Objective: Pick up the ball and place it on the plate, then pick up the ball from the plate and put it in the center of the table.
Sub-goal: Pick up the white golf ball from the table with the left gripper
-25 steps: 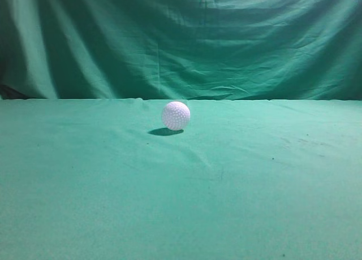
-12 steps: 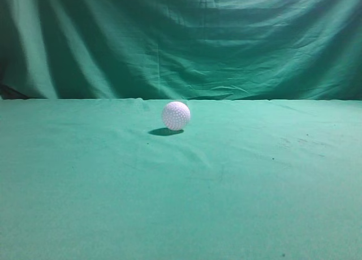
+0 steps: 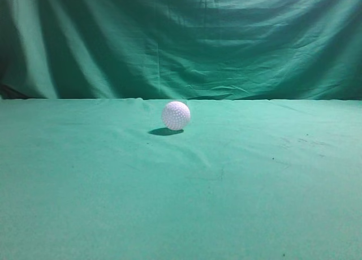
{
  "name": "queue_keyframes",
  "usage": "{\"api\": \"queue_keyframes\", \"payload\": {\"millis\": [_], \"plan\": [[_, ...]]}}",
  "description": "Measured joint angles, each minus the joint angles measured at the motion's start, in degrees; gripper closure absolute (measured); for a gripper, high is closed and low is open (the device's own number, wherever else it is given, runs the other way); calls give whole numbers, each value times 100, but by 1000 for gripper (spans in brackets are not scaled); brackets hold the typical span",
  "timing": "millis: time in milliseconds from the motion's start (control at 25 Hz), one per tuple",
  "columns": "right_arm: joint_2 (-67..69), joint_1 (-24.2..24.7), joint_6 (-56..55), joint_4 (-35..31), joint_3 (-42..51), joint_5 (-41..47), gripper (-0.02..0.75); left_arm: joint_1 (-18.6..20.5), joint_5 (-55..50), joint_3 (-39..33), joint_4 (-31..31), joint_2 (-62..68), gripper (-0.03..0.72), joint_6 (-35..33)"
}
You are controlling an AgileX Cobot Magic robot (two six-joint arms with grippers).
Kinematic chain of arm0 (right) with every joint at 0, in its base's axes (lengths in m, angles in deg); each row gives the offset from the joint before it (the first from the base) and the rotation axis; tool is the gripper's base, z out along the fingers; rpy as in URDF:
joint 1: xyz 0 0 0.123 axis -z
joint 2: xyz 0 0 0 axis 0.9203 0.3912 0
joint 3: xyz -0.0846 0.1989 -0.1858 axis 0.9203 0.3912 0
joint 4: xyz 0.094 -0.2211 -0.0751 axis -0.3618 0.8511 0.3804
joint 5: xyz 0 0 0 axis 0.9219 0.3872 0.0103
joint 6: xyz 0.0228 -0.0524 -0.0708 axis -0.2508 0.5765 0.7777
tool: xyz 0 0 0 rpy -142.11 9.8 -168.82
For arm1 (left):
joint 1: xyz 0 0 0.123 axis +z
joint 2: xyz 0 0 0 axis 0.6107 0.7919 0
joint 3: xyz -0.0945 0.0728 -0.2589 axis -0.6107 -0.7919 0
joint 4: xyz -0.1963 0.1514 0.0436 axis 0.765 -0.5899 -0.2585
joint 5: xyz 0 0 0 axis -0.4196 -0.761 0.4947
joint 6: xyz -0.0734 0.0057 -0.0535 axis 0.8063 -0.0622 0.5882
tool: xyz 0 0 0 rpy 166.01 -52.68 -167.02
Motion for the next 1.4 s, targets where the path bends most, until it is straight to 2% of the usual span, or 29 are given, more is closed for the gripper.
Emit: {"api": "queue_keyframes", "payload": {"millis": [160,440,640,680,720,800,920,1040,1080,1120,1400], "plan": [[0,0,0,0,0,0,738,-367,33,757,-295,1131,688,-13],[0,0,0,0,0,0,738,-676,35,1986,-463,2633,688,-13],[0,0,0,0,0,0,738,-874,-11,2581,-736,3326,688,-27],[0,0,0,0,0,0,738,-900,-22,2689,-761,3452,639,-37],[0,0,0,0,0,0,738,-944,-22,2795,-770,3550,639,-37],[0,0,0,0,0,0,738,-998,-72,2978,-773,3768,541,-37],[0,0,0,0,0,0,738,-1059,-189,3242,-681,4011,346,-37],[0,0,0,0,0,0,738,-1106,-335,3407,-585,4174,107,-37],[0,0,0,0,0,0,738,-1119,-372,3420,-587,4213,67,-37],[0,0,0,0,0,0,738,-1119,-385,3420,-587,4250,38,-15],[0,0,0,0,0,0,738,-1128,-334,3479,-598,4533,45,23]]}}
